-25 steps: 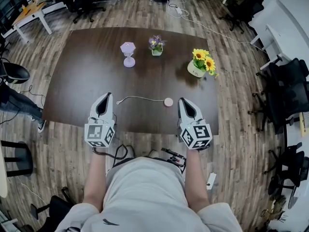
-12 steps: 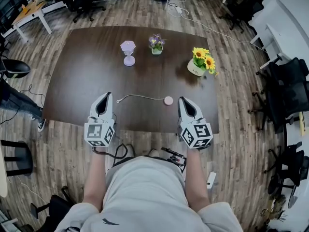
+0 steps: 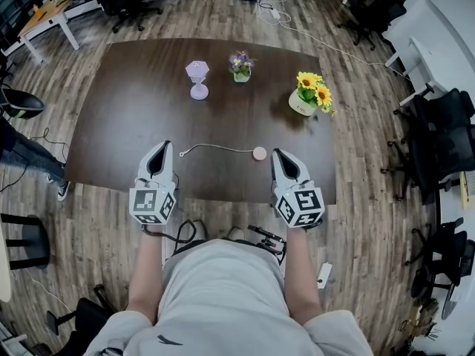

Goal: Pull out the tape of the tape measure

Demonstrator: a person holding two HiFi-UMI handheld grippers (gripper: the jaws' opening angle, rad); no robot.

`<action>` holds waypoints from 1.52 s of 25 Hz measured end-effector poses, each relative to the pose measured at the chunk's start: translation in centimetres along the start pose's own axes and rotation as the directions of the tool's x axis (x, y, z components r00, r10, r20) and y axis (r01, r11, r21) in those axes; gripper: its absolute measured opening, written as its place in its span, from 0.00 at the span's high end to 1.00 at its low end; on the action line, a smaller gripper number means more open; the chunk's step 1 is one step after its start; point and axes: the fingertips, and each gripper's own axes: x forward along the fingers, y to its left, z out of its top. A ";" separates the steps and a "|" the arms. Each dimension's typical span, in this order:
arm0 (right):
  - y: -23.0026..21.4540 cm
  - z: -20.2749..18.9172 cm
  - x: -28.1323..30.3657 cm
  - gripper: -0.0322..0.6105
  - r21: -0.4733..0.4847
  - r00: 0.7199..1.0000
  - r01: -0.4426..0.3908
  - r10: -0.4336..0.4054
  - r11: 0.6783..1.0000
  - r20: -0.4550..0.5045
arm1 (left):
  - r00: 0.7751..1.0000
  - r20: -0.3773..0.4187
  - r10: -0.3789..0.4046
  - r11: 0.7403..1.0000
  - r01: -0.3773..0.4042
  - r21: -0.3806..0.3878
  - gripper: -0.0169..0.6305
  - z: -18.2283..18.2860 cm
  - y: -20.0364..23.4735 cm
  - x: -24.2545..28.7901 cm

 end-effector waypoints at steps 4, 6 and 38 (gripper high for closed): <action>0.1 0.1 0.2 0.95 0.008 1.000 -0.002 0.002 1.000 0.000 | 1.000 0.000 0.000 1.000 0.000 -0.001 0.96 0.0 0.3 0.1; 0.0 0.1 0.3 0.95 0.012 1.000 -0.002 0.002 1.000 0.000 | 1.000 -0.001 0.000 1.000 0.000 0.000 0.96 0.0 0.4 0.3; 0.4 -0.1 -0.1 0.95 0.022 1.000 -0.010 0.009 1.000 0.009 | 1.000 -0.022 0.008 1.000 -0.008 -0.014 0.97 -0.9 0.5 -0.4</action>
